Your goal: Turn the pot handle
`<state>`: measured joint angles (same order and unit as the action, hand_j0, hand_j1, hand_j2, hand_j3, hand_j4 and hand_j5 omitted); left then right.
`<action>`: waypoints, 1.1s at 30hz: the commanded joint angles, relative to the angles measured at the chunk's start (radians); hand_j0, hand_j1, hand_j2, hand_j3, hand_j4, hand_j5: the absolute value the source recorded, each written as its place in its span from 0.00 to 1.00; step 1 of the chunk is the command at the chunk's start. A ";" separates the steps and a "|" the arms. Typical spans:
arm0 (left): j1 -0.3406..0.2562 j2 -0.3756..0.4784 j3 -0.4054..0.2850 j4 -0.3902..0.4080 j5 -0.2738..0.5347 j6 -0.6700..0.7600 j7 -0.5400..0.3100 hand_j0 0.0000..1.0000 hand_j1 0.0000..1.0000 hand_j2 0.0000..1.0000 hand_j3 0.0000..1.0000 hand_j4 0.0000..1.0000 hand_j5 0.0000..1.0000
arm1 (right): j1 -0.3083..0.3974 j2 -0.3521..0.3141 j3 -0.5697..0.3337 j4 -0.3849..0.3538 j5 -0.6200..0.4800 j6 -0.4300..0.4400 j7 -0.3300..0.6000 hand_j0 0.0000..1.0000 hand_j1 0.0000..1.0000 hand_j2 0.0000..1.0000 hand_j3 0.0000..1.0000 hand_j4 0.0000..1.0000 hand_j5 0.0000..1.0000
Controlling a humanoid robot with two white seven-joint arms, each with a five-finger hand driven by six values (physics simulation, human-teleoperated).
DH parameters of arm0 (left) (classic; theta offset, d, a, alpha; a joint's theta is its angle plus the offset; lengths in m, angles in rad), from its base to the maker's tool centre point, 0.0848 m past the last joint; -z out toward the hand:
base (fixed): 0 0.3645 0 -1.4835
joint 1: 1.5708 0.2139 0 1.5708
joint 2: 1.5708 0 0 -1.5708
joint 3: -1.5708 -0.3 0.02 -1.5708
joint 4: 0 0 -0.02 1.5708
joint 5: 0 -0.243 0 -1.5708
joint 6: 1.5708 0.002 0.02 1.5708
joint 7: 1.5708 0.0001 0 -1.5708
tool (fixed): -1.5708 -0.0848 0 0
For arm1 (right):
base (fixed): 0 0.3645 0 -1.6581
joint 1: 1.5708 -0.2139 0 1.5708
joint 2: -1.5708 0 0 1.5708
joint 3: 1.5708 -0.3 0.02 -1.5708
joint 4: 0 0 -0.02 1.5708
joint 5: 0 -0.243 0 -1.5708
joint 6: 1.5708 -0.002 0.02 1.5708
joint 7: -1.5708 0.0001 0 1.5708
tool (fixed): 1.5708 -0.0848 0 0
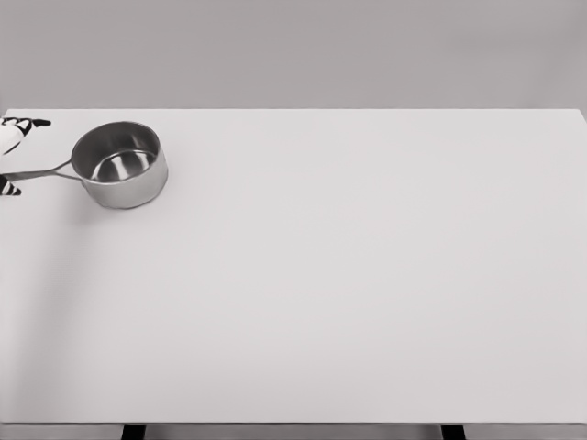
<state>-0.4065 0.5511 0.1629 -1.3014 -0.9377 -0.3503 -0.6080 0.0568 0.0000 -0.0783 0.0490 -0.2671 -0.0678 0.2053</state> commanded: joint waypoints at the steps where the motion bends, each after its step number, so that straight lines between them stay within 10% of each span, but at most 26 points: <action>1: 0.000 0.003 -0.002 0.016 0.002 0.001 0.001 1.00 1.00 1.00 1.00 1.00 1.00 | 0.000 0.000 0.000 0.000 0.000 0.000 0.000 1.00 1.00 1.00 1.00 1.00 1.00; 33: -0.101 0.001 -0.010 0.149 -0.032 0.002 0.002 1.00 1.00 1.00 1.00 1.00 1.00 | 0.000 0.000 0.000 0.000 0.000 0.000 0.000 1.00 1.00 1.00 1.00 1.00 1.00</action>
<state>-0.5138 0.5522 0.1537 -1.1603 -0.9689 -0.3497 -0.6065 0.0568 0.0000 -0.0783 0.0491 -0.2670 -0.0680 0.2053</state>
